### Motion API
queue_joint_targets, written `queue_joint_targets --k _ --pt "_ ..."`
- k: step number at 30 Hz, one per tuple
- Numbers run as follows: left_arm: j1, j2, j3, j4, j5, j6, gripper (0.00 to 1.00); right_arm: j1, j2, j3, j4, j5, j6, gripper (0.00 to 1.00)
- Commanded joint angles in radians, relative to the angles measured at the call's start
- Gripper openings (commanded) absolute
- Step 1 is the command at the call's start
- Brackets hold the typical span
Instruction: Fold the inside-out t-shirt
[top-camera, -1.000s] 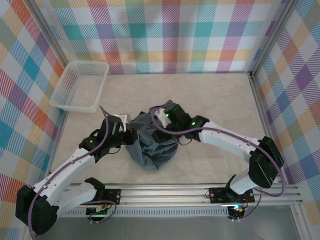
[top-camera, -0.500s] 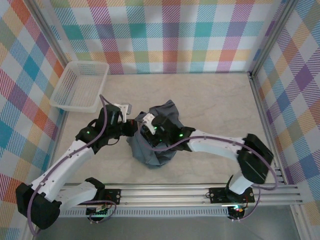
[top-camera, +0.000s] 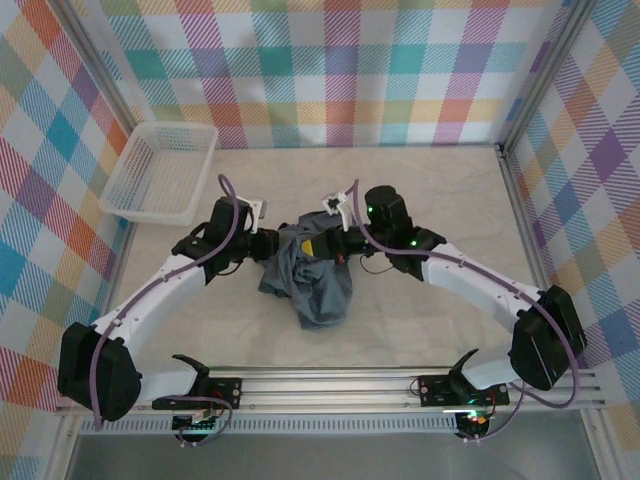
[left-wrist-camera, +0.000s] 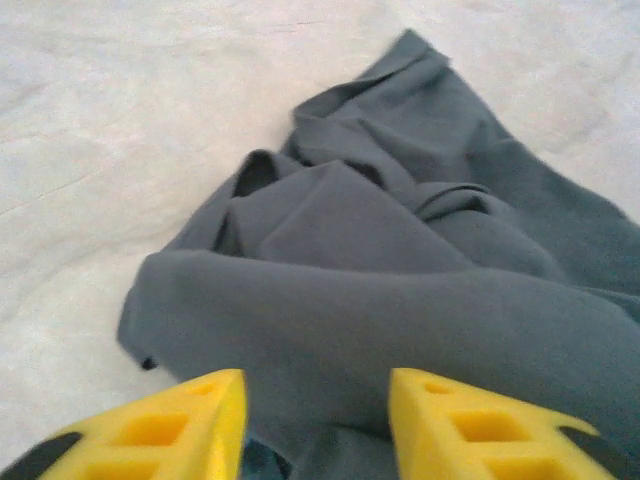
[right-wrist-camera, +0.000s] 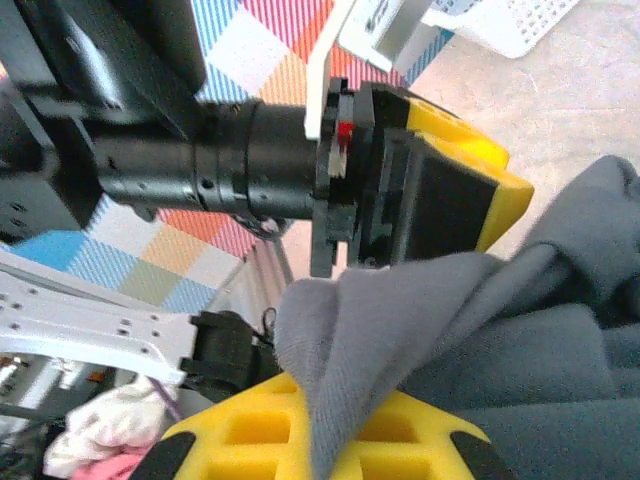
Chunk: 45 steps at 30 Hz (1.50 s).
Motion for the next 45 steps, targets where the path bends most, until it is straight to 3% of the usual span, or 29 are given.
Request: queue_joint_targets --k 1,4,7,10,13,19,24,26,29,33,35,38,39,41,43,45 --pt "0.002 -0.096 -0.009 -0.013 -0.023 0.050 0.47 -0.046 0.014 0.055 -0.033 -0.070 0.120 0.00" --pt "0.002 -0.197 -0.032 -0.033 0.141 0.039 0.55 -0.074 0.026 0.070 -0.102 -0.020 0.117 0.00" --pt "-0.008 -0.295 -0.065 0.031 0.297 -0.077 0.57 -0.084 0.036 0.090 -0.172 0.039 0.089 0.00" --pt "-0.062 -0.346 -0.101 0.164 0.332 -0.180 0.49 -0.088 0.050 0.118 -0.249 0.072 0.061 0.00" --pt "-0.159 -0.295 -0.072 0.198 0.329 -0.178 0.39 -0.090 0.053 0.120 -0.252 0.075 0.065 0.00" --pt "-0.223 -0.044 0.041 0.135 0.411 -0.101 0.45 -0.090 0.049 0.130 -0.270 0.084 0.081 0.00" --pt "-0.224 0.063 0.093 -0.001 0.302 0.032 0.48 -0.090 0.037 0.135 -0.272 0.083 0.094 0.00" --pt "-0.223 0.088 0.116 -0.036 0.296 0.067 0.36 -0.092 0.036 0.147 -0.275 0.079 0.106 0.00" --pt "-0.222 0.076 0.128 -0.057 0.281 0.076 0.00 -0.107 0.040 0.172 -0.303 0.086 0.137 0.01" --pt "-0.171 -0.033 0.122 -0.020 0.314 0.005 0.00 -0.197 0.040 0.151 -0.387 0.139 0.180 0.02" --pt "-0.113 -0.111 0.100 0.059 0.379 -0.084 0.00 -0.283 0.049 0.082 -0.394 0.115 0.185 0.05" --pt "-0.052 -0.184 0.079 0.162 0.492 -0.159 0.00 -0.392 0.084 -0.077 -0.247 -0.054 0.223 0.07" --pt "-0.046 -0.187 0.096 0.139 0.512 -0.143 0.00 -0.406 0.095 -0.116 -0.194 -0.110 0.231 0.08" --pt "-0.045 -0.178 0.123 0.040 0.526 -0.082 0.00 -0.403 0.108 -0.115 -0.252 -0.137 0.180 0.11" --pt "-0.046 -0.162 0.126 -0.017 0.529 -0.031 0.00 -0.389 0.088 -0.106 -0.301 -0.158 0.105 0.18" --pt "-0.045 -0.155 0.109 -0.033 0.538 -0.001 0.00 -0.385 0.030 -0.106 -0.338 -0.142 0.031 0.37"
